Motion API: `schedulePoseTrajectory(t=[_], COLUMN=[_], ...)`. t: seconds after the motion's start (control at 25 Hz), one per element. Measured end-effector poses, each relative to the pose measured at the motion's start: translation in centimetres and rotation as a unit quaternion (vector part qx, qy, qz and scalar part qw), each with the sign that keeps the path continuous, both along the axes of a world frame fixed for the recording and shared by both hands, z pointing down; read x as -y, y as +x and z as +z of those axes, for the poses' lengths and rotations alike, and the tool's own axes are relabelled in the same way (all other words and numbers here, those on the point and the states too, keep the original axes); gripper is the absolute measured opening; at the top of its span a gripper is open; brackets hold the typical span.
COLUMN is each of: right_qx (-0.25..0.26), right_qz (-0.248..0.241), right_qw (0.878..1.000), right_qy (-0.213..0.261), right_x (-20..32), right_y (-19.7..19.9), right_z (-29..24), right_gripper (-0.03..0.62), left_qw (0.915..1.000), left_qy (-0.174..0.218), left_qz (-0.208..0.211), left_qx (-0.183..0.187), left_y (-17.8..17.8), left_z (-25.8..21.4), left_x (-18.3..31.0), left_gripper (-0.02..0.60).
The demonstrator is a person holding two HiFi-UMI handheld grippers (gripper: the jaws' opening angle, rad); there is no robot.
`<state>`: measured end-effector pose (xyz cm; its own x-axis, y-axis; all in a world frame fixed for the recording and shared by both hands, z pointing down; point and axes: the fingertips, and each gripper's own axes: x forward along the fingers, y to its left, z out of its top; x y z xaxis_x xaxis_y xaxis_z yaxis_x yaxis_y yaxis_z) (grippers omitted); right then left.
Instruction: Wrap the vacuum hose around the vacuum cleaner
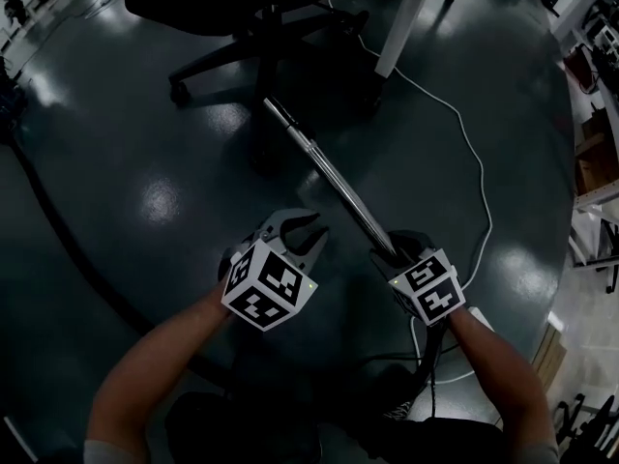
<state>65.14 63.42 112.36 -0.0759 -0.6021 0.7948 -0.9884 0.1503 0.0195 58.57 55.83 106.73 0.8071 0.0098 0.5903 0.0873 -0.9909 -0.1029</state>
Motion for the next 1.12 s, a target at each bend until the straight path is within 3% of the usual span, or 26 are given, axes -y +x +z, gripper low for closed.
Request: schedulePoseTrajectory(t=[0.16, 0.28, 0.36, 0.56, 0.76, 1.0, 1.12], right_qx=[-0.015, -0.005, 0.002, 0.008, 0.013, 0.026, 0.029], right_qz=[-0.056, -0.11, -0.137, -0.189, -0.256, -0.324, -0.366], right_qw=[0.998, 0.993, 0.989, 0.981, 0.966, 0.945, 0.93], right_qy=[0.027, 0.043, 0.05, 0.042, 0.031, 0.019, 0.006], right_x=[2.4, 3.9, 4.6, 5.7, 6.5, 7.7, 7.8], right_y=[-2.6, -5.9, -7.9, -12.8, -18.9, -25.1, -28.5], right_z=[-3.6, -5.6, -6.7, -10.4, -17.1, -25.9, -30.0], right_gripper=[0.176, 0.176, 0.176, 0.176, 0.176, 0.176, 0.175], left_qw=[0.9981, 0.99, 0.9855, 0.9843, 0.9674, 0.9614, 0.9498], left_qy=[0.059, 0.132, 0.155, 0.153, 0.196, 0.17, 0.168], left_qz=[0.007, 0.05, 0.069, 0.064, 0.112, 0.134, 0.151], left_qx=[-0.018, -0.007, 0.007, 0.061, 0.115, 0.17, 0.216], left_y=[-0.9, -2.9, -4.5, -9.6, -14.8, -19.0, -22.6], left_z=[-3.8, -6.0, -7.0, -10.4, -15.4, -22.0, -24.6], left_x=[1.7, 1.9, 2.0, 1.9, 1.4, 1.8, 2.1], left_gripper=[0.184, 0.245, 0.264, 0.264, 0.296, 0.322, 0.322])
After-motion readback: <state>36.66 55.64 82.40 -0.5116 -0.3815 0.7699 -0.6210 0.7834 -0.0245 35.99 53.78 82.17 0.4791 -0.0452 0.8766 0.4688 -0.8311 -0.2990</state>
